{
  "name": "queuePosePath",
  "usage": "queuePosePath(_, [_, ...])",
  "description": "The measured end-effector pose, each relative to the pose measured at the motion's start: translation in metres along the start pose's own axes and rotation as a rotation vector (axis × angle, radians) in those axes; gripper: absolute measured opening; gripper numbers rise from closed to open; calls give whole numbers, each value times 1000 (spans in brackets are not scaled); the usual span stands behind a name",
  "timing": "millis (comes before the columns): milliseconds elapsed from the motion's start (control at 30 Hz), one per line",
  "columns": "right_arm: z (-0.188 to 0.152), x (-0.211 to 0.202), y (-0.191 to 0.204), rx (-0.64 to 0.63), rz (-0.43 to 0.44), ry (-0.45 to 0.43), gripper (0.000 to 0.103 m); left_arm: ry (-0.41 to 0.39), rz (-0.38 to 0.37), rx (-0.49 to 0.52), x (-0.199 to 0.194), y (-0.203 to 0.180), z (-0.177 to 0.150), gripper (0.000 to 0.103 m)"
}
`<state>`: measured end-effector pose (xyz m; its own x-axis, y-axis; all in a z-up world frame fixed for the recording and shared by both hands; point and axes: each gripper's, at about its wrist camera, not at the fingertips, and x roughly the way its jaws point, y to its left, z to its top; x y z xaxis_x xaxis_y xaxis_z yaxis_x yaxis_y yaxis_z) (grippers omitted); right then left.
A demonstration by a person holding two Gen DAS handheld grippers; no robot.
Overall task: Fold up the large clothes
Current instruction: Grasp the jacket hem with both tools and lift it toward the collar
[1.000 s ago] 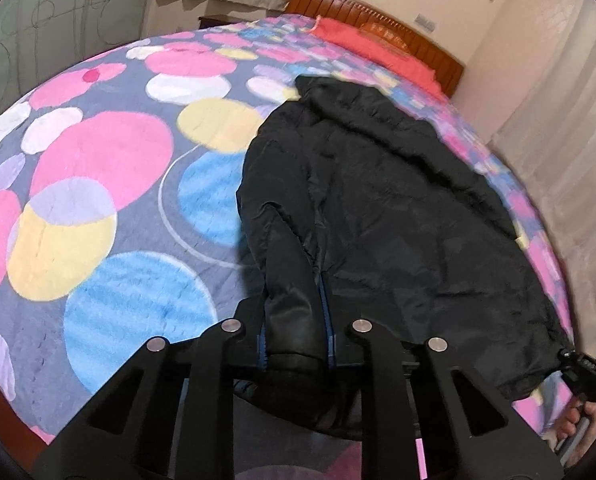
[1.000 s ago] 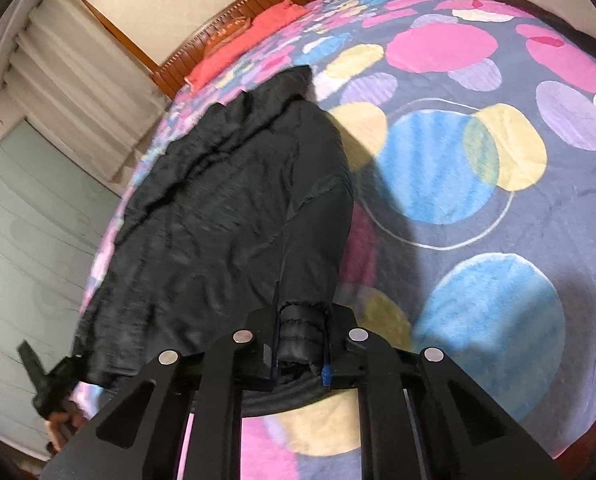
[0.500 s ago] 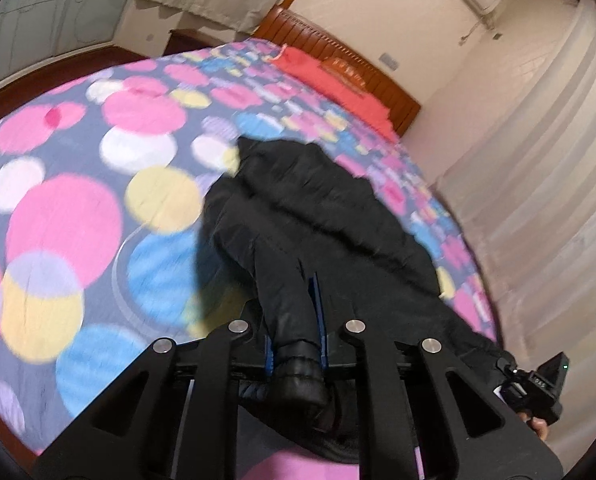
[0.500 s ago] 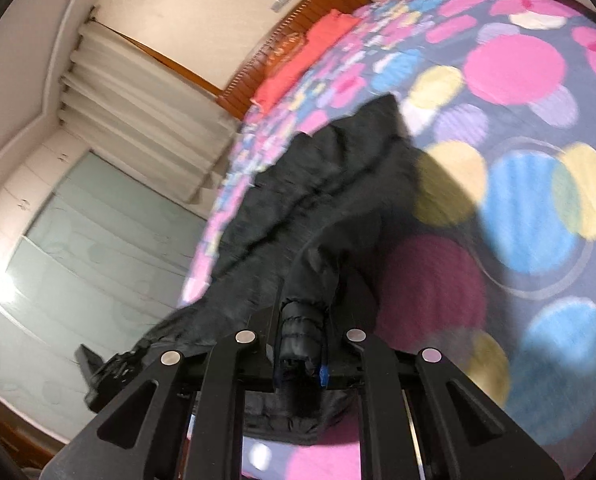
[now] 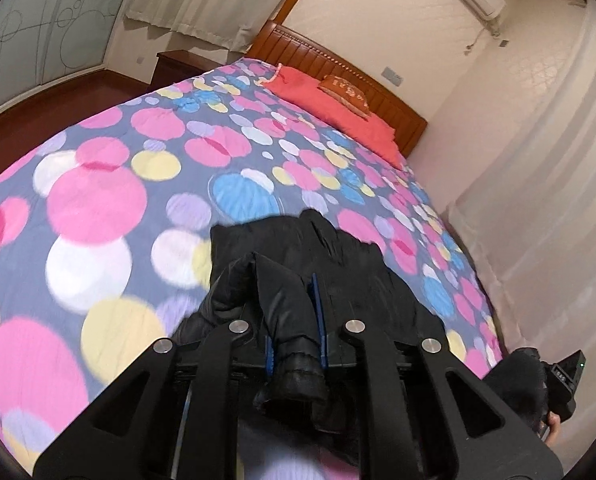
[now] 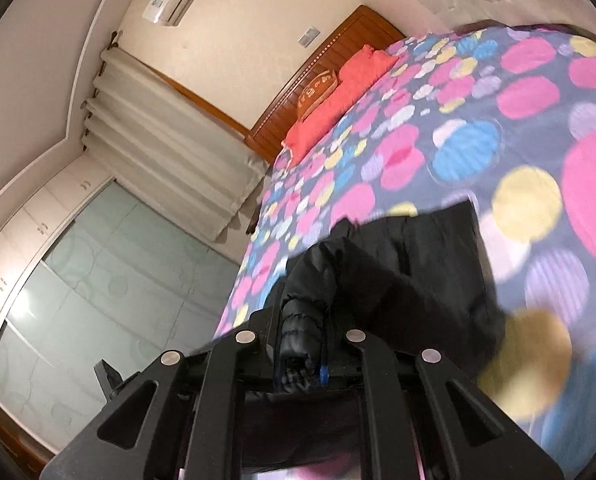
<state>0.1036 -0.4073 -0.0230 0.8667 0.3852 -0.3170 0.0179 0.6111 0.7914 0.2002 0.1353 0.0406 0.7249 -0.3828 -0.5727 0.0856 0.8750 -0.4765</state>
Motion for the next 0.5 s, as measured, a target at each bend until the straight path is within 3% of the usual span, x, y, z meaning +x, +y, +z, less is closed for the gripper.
queuePosePath(267, [78, 88, -30, 52, -98, -2, 12, 53, 107, 0, 118, -3, 69, 14])
queuePosePath(500, [104, 177, -87, 85, -265, 70, 12, 114, 224, 45, 218, 6, 87, 14])
